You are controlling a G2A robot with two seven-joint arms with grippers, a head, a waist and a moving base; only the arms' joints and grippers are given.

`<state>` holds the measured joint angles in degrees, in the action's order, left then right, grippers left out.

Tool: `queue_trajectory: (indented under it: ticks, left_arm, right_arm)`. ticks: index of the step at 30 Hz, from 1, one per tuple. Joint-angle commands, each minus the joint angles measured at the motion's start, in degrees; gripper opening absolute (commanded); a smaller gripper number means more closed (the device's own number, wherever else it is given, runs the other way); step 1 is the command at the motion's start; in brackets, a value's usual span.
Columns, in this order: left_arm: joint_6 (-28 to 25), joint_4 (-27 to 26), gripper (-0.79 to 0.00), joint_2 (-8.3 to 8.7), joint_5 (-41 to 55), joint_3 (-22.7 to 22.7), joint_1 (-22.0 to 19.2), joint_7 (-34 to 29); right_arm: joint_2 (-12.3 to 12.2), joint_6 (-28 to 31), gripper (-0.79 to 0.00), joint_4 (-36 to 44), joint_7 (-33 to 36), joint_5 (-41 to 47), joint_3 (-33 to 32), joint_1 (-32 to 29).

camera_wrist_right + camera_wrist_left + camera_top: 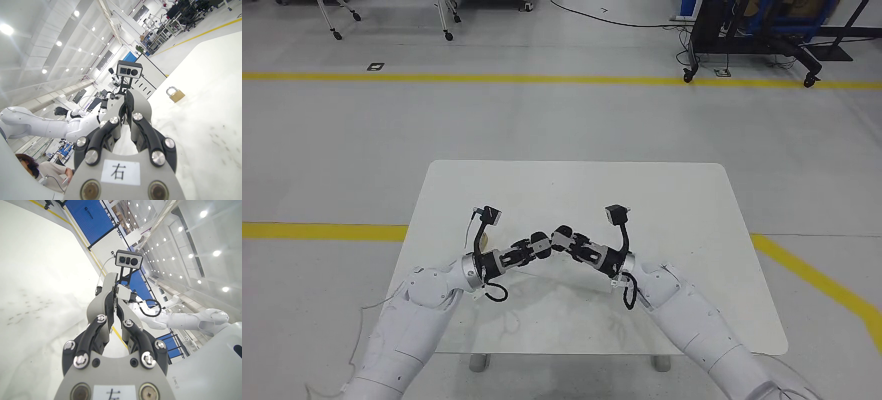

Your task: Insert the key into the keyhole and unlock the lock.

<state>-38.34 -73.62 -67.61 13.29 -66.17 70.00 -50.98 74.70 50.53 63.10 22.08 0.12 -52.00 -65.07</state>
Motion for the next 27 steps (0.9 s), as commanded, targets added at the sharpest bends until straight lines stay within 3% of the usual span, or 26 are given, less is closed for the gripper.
queue_trajectory:
  ticks: [1, 3, 4, 5, 6, 24, 27]
  left_arm:
    - [0.0, 0.0, -0.785, 0.03, 0.2, 0.1, 0.0, 0.1]
    - [-0.1, 0.0, -0.785, 0.10, -0.1, 0.1, -0.1, 0.2]
    - [-0.1, 0.0, -0.785, 0.11, -0.1, 0.1, -0.1, 0.2]
    - [-0.1, 0.0, -0.785, 0.14, -0.2, 0.2, -0.1, 0.3]
    - [-0.2, 0.0, -0.785, 0.17, -0.3, 0.2, -0.1, 0.4]
    - [-1.1, -0.1, -0.785, 0.78, -1.0, -1.9, 0.1, 2.6]
    - [-1.1, -1.8, -0.785, 0.98, -4.8, -1.7, 0.7, 2.8]
  right_arm:
    - [0.0, 0.1, -0.785, 0.2, -0.1, 0.0, 0.0, -0.1]
    - [0.0, 0.2, -0.776, 0.3, -0.3, -0.2, -0.2, -0.2]
    - [0.0, 0.2, -0.597, 0.3, -0.4, -0.2, -0.3, -0.2]
    - [0.0, 0.2, -0.363, 0.4, -0.5, -0.3, -0.4, -0.3]
    - [0.0, 0.2, 0.000, 0.4, -0.6, -0.2, -0.5, -0.4]
    - [0.0, -0.1, 0.000, 0.7, -0.8, 0.1, -0.6, -0.7]
    - [-0.8, 0.5, 0.000, 1.5, 2.9, -9.6, -1.5, 0.8]
